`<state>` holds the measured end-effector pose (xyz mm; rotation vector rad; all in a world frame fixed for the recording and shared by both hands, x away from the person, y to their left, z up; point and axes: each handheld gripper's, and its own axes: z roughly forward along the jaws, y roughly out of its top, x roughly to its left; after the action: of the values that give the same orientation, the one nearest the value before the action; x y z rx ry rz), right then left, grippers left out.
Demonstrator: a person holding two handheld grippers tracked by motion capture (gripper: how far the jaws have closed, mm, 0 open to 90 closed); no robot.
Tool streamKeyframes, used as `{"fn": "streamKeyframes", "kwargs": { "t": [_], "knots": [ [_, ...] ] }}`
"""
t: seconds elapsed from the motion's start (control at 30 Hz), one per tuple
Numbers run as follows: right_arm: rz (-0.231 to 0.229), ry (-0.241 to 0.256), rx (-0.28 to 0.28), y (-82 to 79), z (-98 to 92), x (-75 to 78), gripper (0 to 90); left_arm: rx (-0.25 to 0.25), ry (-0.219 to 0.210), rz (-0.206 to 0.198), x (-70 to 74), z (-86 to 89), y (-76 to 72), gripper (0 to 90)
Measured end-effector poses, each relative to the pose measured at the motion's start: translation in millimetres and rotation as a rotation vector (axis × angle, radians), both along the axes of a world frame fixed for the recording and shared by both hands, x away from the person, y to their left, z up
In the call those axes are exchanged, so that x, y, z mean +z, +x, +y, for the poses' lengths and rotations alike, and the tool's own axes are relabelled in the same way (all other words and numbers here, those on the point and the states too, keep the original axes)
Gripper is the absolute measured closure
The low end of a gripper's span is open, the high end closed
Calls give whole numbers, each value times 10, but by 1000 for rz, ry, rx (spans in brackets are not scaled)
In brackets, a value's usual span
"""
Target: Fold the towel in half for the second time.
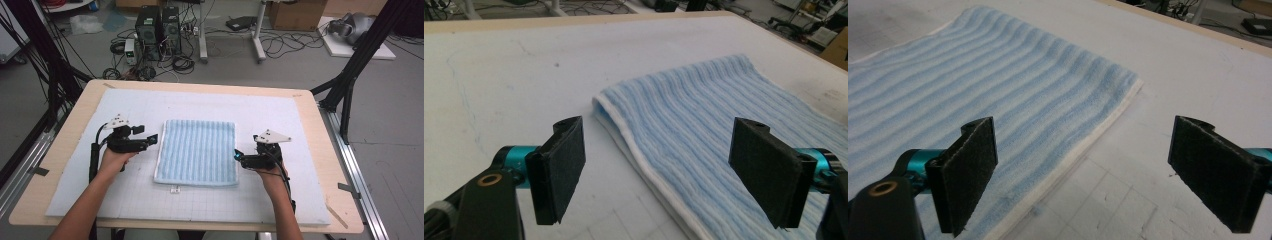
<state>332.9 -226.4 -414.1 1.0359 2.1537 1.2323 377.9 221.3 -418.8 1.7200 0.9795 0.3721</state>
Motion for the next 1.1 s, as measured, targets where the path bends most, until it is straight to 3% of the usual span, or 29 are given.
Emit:
{"fn": "streamKeyframes", "kwargs": {
  "t": [0.13, 0.3, 0.47, 0.53, 0.63, 0.77, 1.1],
  "knots": [
    [9, -3, 7, -15, 12, 1, 116, 8, 2, 12, 86, -51, 189, 249],
    [23, 16, 18, -14, 24, -11, 115, 17, 55, 18, 118, -150, 426, 260],
    [19, 17, 20, -1, 13, -16, 114, 13, 88, 72, 49, -235, 635, 287],
    [30, 20, 10, 7, 7, -23, 114, 15, 96, 53, 6, -256, 679, 332],
    [32, 17, 8, 10, 0, -26, 114, 18, 111, 82, -69, -271, 752, 352],
    [29, 14, 7, 14, 1, -28, 114, 9, 127, 84, -111, -302, 830, 411],
    [48, 14, 4, 8, 9, -35, 115, -13, 228, 107, -248, -459, 945, 444]
  ]
}}
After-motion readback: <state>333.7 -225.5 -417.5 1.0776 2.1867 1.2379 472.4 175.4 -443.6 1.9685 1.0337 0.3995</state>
